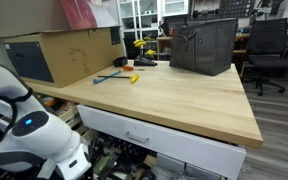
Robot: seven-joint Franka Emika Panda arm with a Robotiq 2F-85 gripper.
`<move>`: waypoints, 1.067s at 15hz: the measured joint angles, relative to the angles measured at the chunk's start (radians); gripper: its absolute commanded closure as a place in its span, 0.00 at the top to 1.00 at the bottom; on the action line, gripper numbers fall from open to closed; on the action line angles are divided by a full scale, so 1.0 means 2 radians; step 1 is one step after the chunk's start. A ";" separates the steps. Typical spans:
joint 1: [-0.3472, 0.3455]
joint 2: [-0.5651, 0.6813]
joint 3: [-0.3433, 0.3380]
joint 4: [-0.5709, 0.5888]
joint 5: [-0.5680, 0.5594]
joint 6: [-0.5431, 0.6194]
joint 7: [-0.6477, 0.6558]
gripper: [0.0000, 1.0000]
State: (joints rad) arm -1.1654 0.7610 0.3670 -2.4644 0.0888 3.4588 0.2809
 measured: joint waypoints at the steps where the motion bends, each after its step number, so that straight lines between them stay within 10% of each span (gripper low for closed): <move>1: -0.008 -0.001 -0.004 -0.021 -0.010 0.000 0.000 1.00; 16: -0.025 -0.062 0.054 -0.056 -0.025 -0.005 0.073 1.00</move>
State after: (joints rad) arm -1.2152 0.6375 0.4741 -2.5767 0.0386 3.4479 0.4276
